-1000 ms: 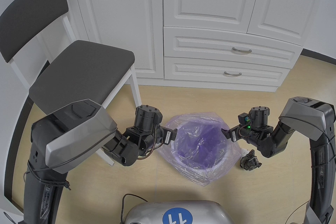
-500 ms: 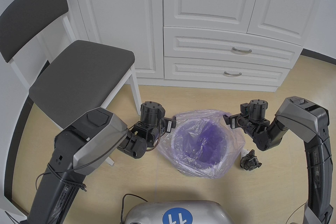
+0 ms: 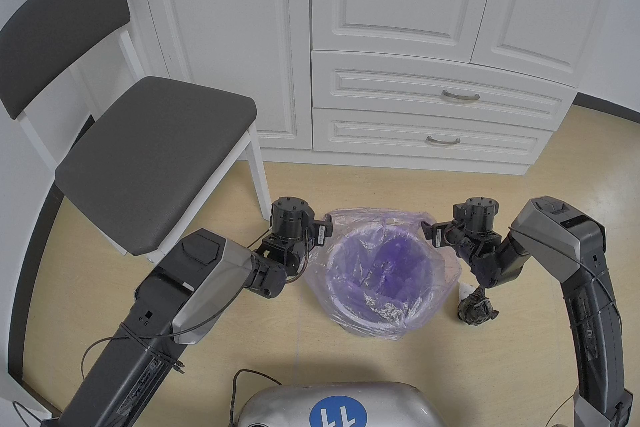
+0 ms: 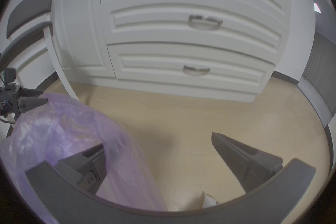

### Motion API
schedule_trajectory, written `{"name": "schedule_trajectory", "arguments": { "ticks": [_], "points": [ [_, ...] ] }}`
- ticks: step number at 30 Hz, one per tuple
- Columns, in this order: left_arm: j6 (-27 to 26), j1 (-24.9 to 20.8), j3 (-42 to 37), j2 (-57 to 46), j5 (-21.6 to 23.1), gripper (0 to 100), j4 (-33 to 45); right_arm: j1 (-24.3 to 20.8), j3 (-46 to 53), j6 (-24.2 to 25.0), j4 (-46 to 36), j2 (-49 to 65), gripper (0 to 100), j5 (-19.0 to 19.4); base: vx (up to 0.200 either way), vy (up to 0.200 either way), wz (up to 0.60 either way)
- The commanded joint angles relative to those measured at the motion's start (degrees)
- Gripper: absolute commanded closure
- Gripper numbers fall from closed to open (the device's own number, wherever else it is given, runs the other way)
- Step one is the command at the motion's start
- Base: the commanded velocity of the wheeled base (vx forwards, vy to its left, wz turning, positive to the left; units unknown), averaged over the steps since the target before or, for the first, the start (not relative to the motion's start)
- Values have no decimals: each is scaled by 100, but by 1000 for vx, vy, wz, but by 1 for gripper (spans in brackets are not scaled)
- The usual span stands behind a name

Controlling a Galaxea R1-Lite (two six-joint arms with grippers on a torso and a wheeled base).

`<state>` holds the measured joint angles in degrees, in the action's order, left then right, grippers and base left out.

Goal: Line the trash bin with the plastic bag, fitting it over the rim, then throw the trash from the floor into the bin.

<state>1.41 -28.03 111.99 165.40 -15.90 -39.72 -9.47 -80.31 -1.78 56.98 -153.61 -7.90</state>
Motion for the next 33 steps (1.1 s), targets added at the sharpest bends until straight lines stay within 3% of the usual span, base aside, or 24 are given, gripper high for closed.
{"name": "schedule_trajectory", "arguments": {
  "ticks": [1, 11, 12, 15, 18, 22, 26, 33],
  "points": [
    [-1, 87, 94, 326, -10, 0, 34, 68, -195, 20, -134, -345, 0, 8, 0, 0, 0],
    [-18, 175, -600, -78, 8, 0, 105, 112, -204, 116, -143, -283, 0, 43, 0, 0, 0],
    [-18, 175, -934, -439, 34, 0, 17, 51, -2, 152, 270, 77, 0, -19, 0, 0, 0],
    [-10, 131, -1435, -931, 43, 0, -10, 16, 701, 108, 340, 789, 0, -10, 0, 0, 0],
    [-18, 60, -2217, -1564, 87, 0, -19, -11, 1422, -103, 94, 1492, 0, 52, 0, 0, 0],
    [-54, -10, -2929, -1889, 96, 0, -221, 60, 1571, -226, -275, 1721, 0, 52, 0, 0, 0],
    [-62, -10, -3237, -1862, 175, 0, -432, 112, 1554, -235, -627, 1624, 0, 69, 0, 0, 0],
    [-54, 8, -3430, -1643, 210, 0, -651, 244, 1035, -138, -1708, 1106, 0, 456, 0, 0, 0]
  ]
}}
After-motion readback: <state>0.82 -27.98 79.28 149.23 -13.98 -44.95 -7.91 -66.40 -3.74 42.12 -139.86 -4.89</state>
